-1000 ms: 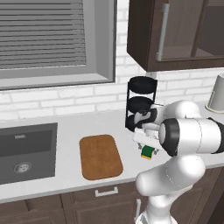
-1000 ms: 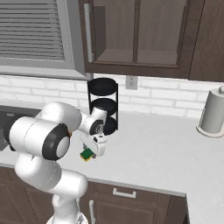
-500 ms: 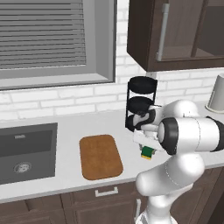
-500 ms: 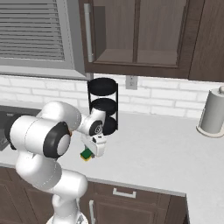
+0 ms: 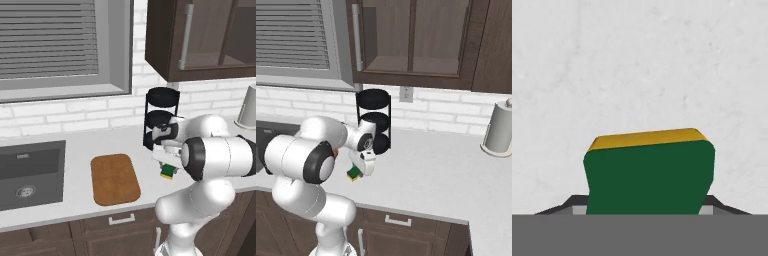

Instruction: Pick up the sponge from the counter and clean the cutting board by briefly scrubbing or pressing down on the cutting board. Once finished, release the sponge.

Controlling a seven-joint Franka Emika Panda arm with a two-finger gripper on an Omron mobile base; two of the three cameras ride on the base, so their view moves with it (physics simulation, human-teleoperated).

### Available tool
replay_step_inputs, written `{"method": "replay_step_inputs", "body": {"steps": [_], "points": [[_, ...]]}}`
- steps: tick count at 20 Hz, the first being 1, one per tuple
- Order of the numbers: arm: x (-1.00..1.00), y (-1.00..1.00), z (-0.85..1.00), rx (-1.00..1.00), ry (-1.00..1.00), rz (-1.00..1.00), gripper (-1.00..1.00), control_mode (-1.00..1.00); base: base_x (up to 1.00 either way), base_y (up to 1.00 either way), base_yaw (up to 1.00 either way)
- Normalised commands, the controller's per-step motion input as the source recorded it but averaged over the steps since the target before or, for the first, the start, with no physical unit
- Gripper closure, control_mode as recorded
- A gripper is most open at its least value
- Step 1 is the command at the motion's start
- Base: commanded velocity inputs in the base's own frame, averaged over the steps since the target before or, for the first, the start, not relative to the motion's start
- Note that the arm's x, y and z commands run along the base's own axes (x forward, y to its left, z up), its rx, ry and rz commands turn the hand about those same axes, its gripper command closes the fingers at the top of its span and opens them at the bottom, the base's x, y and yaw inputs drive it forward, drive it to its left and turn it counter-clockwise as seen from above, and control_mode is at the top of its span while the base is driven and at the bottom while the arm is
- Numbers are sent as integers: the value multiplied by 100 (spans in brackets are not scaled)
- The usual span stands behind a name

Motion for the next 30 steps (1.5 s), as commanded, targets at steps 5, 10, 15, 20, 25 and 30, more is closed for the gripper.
{"method": "replay_step_inputs", "body": {"steps": [5,10,15,20,25,30], "points": [[8,66,30,0,-3,-15,100,-100,0,0,0],[19,100,3,0,-19,-18,100,-100,0,0,0],[11,90,7,0,-22,-19,100,-100,0,0,0],[35,89,11,0,-1,-11,100,-100,0,0,0],[42,95,41,0,23,-4,100,-100,0,0,0],[17,78,19,4,11,-12,100,-100,0,0,0]]}}
